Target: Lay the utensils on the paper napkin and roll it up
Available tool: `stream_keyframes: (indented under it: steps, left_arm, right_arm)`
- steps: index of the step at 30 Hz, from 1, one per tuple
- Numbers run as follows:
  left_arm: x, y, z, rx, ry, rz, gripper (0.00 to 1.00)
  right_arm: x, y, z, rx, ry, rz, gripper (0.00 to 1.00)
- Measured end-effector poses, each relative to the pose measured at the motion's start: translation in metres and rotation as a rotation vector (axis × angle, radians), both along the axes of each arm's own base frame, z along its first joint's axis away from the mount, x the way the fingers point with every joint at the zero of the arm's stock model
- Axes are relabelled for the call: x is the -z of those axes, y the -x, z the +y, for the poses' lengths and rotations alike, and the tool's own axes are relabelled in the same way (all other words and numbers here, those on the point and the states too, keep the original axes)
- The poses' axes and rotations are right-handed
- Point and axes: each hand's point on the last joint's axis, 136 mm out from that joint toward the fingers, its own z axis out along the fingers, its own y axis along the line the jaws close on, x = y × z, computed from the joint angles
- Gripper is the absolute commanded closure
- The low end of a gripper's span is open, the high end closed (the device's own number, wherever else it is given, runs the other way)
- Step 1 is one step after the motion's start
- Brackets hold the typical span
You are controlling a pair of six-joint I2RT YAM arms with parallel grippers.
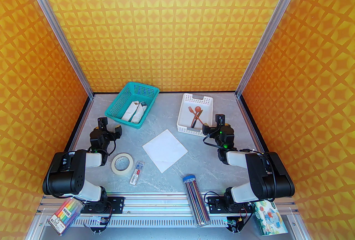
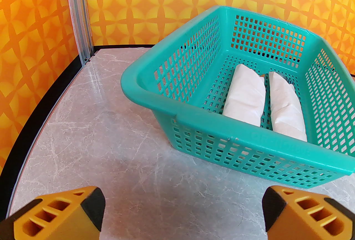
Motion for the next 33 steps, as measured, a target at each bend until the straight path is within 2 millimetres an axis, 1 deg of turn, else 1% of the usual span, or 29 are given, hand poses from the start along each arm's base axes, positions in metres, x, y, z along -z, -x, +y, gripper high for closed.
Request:
stream_keyframes:
  steps: [29,31,33]
  left_arm:
    - [-0.001,0.000,0.000,0.000,0.000,-0.004,0.01]
    - [-0.002,0.003,0.000,0.000,-0.002,-0.022,0.01]
    - [-0.001,0.012,-0.001,0.000,-0.004,-0.039,0.01]
  right_arm:
    - [0.002,0.001,0.000,-0.001,0.000,0.006,0.01]
    - [0.001,0.001,-0.002,0.009,0.002,0.004,0.01]
    - [0.001,0.004,-0.004,0.021,0.006,0.003,0.01]
